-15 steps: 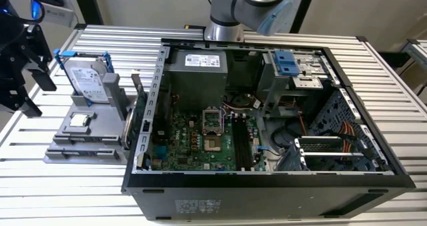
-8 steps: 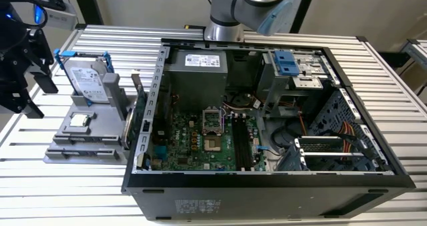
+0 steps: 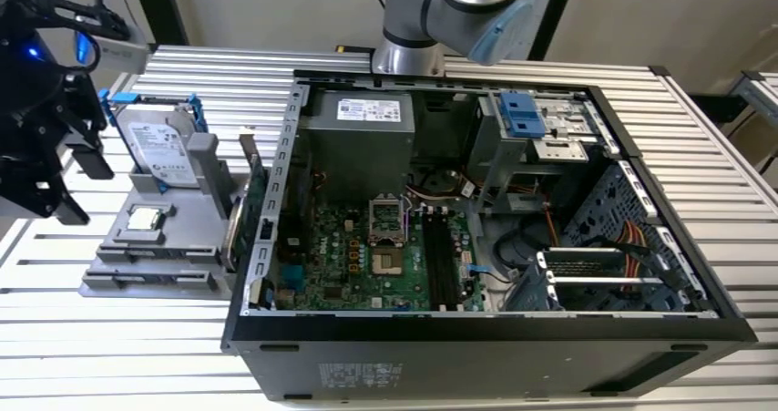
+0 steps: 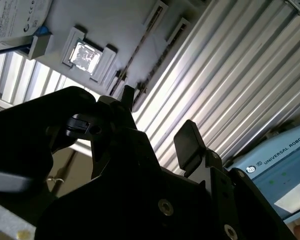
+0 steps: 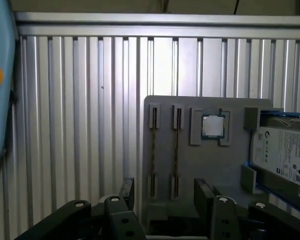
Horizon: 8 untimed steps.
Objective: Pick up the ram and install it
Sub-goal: 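Pick up the ram and move it above insertion slot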
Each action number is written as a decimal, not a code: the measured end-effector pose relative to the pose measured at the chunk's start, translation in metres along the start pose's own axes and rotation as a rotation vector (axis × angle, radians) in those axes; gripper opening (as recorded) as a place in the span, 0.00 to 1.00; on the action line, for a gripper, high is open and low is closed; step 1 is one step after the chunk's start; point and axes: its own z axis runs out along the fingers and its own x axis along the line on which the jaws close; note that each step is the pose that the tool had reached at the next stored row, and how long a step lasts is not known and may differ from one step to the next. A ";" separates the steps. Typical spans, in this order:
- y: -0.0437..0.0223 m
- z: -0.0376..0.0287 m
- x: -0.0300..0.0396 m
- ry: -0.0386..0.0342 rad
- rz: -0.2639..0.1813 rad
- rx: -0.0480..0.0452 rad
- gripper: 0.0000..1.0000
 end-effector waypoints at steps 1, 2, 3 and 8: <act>0.0000 0.0010 0.0000 0.0001 0.000 -0.0001 1.00; 0.0000 0.0021 -0.0001 0.0000 0.000 -0.0002 1.00; 0.0000 0.0030 -0.0002 0.0001 0.000 -0.0004 1.00; 0.0000 0.0091 -0.0007 0.0000 0.000 -0.0010 1.00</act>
